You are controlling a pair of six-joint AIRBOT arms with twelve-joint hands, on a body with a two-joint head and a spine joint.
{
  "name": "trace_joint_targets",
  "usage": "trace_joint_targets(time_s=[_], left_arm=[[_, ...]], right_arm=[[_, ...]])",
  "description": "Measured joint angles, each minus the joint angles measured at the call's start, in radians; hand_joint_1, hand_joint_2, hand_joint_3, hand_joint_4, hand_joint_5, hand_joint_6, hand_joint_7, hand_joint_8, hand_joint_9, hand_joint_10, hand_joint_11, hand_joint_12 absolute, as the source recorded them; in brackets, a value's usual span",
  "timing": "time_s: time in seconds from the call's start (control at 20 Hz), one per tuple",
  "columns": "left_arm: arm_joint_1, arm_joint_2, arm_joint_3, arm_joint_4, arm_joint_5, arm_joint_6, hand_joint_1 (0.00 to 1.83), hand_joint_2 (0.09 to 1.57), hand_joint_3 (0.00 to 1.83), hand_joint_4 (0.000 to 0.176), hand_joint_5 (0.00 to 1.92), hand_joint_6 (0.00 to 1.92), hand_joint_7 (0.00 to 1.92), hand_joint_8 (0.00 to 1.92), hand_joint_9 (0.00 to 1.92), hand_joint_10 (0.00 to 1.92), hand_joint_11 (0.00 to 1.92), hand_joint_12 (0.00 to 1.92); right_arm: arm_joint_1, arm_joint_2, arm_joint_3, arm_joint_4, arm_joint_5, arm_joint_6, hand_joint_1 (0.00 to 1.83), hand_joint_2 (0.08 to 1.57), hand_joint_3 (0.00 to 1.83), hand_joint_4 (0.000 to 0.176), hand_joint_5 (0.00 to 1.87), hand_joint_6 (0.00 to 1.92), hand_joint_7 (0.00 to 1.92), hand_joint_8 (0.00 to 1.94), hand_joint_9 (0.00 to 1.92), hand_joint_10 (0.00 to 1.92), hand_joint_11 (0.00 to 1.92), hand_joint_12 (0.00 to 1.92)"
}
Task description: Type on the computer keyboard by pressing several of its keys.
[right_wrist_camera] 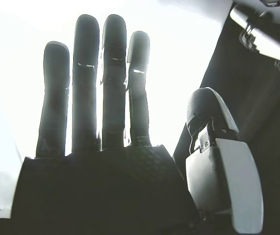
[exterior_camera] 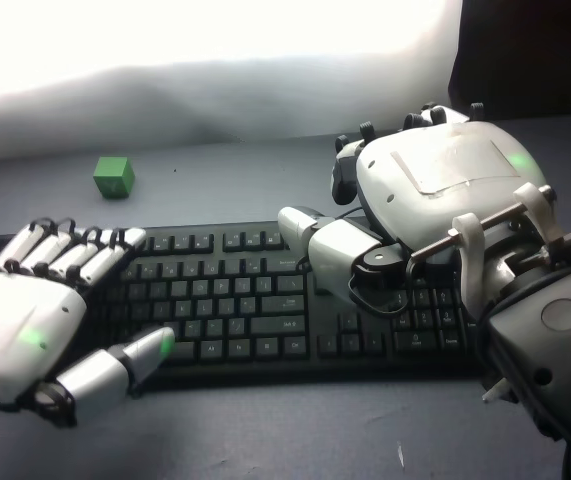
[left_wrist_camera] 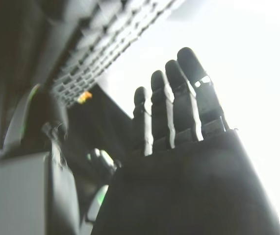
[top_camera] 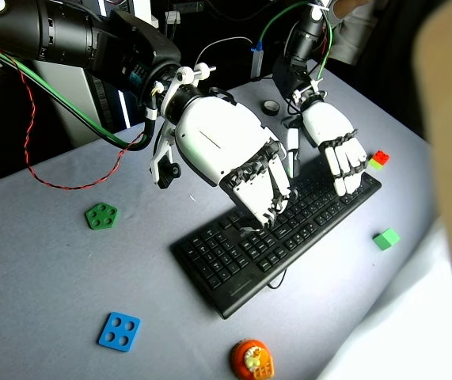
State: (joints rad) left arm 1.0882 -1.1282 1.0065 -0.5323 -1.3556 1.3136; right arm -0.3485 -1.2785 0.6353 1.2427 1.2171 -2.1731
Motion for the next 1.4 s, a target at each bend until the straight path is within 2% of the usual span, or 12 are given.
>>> trace_joint_targets(time_s=[0.4,0.5,0.6,0.65,0.75,0.85,0.95,1.0,1.05,1.15,1.25,1.4], left_arm=[[-0.027,0.121,-0.063,0.002,0.010,-0.007,0.00,1.27,0.00,0.025,0.31,0.02,0.39,0.01,0.24,0.36,0.00,1.25],[-0.031,0.146,-0.083,-0.017,0.017,-0.007,0.00,1.28,0.00,0.006,0.39,0.05,0.52,0.05,0.31,0.38,0.00,1.34],[-0.034,0.173,-0.096,-0.036,0.032,-0.007,0.00,1.29,0.00,0.006,0.52,0.08,0.75,0.19,0.36,0.84,0.00,1.56],[-0.038,0.185,-0.102,-0.035,0.033,-0.010,0.00,1.31,0.00,0.000,0.61,0.13,0.73,0.65,0.45,1.18,0.07,1.73],[-0.039,0.211,-0.114,-0.028,0.037,-0.014,0.00,1.34,0.00,0.000,0.88,0.53,0.83,1.14,0.66,1.49,0.35,1.88],[-0.039,0.234,-0.125,-0.025,0.045,-0.027,0.00,1.38,0.00,0.000,0.93,1.23,1.09,1.20,0.91,1.65,0.58,1.92],[-0.042,0.256,-0.134,-0.027,0.058,-0.029,0.17,1.38,0.00,0.000,1.01,1.54,1.21,1.35,1.09,1.68,0.80,1.92],[-0.050,0.273,-0.137,-0.023,0.066,-0.029,0.32,1.38,0.00,0.000,1.05,1.67,1.24,1.47,1.17,1.73,0.93,1.92],[-0.064,0.293,-0.137,-0.002,0.084,-0.032,0.36,1.38,0.00,0.000,1.05,1.70,1.25,1.50,1.19,1.74,0.97,1.92],[-0.074,0.299,-0.137,0.005,0.087,-0.036,0.36,1.38,0.00,0.000,1.05,1.70,1.25,1.50,1.19,1.74,0.97,1.92],[-0.081,0.300,-0.138,0.007,0.094,-0.040,0.35,1.49,0.03,0.000,1.07,1.90,1.25,1.79,1.23,1.90,1.14,1.92],[-0.083,0.328,-0.159,0.011,0.107,-0.045,0.42,1.49,0.01,0.000,1.06,1.92,1.22,1.86,1.21,1.92,1.10,1.92]], right_arm=[[0.000,0.000,0.000,-0.001,-0.003,0.000,0.06,1.29,0.00,0.000,0.65,0.55,0.94,0.01,0.66,0.92,0.30,1.69],[0.000,0.000,0.000,0.000,-0.003,0.000,0.08,1.28,0.00,0.000,0.71,0.56,1.03,0.06,0.70,1.11,0.35,1.76],[0.000,0.000,-0.002,0.000,-0.003,0.001,0.08,1.28,0.00,0.000,0.82,0.77,0.97,0.82,0.76,1.39,0.44,1.87],[0.000,0.000,-0.003,0.000,-0.006,0.002,0.09,1.28,0.00,0.000,0.86,0.93,1.00,1.01,0.80,1.46,0.47,1.91],[0.000,-0.002,-0.004,-0.001,-0.007,0.002,0.08,1.29,0.00,0.000,0.92,1.23,1.10,1.26,0.95,1.68,0.67,1.92],[-0.001,-0.002,-0.004,0.000,-0.007,0.003,0.00,1.34,0.01,0.000,1.07,1.65,1.33,1.55,1.30,1.88,1.22,1.92],[-0.002,-0.002,-0.005,0.000,-0.010,0.003,0.00,1.38,0.00,0.000,1.19,1.72,1.42,1.67,1.39,1.91,1.31,1.92],[-0.002,-0.002,-0.004,-0.001,-0.010,0.002,0.03,1.40,0.00,0.129,1.25,1.73,1.45,1.73,1.45,1.92,1.33,1.92],[-0.004,-0.002,-0.005,-0.002,-0.010,0.003,0.04,1.40,0.00,0.167,1.26,1.74,1.46,1.74,1.46,1.92,1.34,1.92],[-0.004,-0.002,-0.005,-0.001,-0.010,0.003,0.04,1.40,0.00,0.167,1.26,1.74,1.46,1.74,1.46,1.92,1.34,1.92],[-0.004,-0.001,-0.005,-0.002,-0.010,0.003,0.28,1.53,0.04,0.176,1.26,1.87,1.47,1.88,1.49,1.92,1.43,1.92],[-0.004,-0.001,-0.004,-0.001,-0.009,0.003,0.34,1.56,0.03,0.176,1.25,1.89,1.45,1.90,1.48,1.92,1.44,1.92]])
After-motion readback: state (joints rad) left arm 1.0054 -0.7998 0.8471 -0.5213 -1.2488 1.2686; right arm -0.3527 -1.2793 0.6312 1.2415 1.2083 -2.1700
